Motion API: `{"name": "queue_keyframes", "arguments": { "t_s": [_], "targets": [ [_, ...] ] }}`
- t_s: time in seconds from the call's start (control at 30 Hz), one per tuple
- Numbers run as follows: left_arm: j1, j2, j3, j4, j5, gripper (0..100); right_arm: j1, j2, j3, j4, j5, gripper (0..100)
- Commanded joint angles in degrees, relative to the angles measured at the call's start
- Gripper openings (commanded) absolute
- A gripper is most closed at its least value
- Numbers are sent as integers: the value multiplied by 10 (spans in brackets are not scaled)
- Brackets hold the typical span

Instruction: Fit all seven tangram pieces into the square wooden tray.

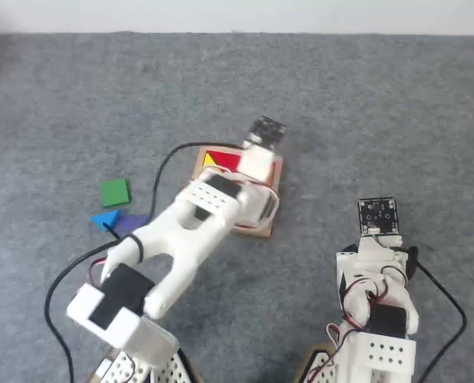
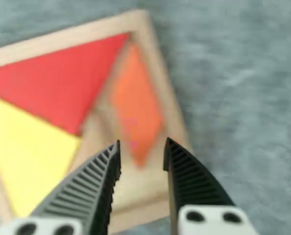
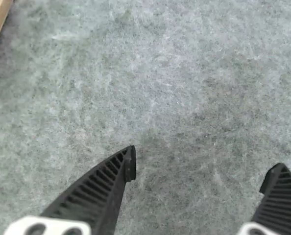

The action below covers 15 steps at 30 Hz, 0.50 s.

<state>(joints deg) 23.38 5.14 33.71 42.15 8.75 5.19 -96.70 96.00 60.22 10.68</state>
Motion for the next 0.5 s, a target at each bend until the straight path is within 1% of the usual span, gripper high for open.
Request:
{"name": "queue_keyframes", "arguments": {
  "t_s": [0.0,0.3,0.37,0.47],
  "targets": [
    [-59,-6,-25,1,-42,144,2,-9,8,3,7,402],
    [-96,-13,-46,10,-59,144,2,-9,8,3,7,402],
    [-92,-18,-53,39,-87,144,2,-9,8,3,7,402],
    [-95,-25,-60,95,-176,144,2,-9,8,3,7,402]
  ]
}}
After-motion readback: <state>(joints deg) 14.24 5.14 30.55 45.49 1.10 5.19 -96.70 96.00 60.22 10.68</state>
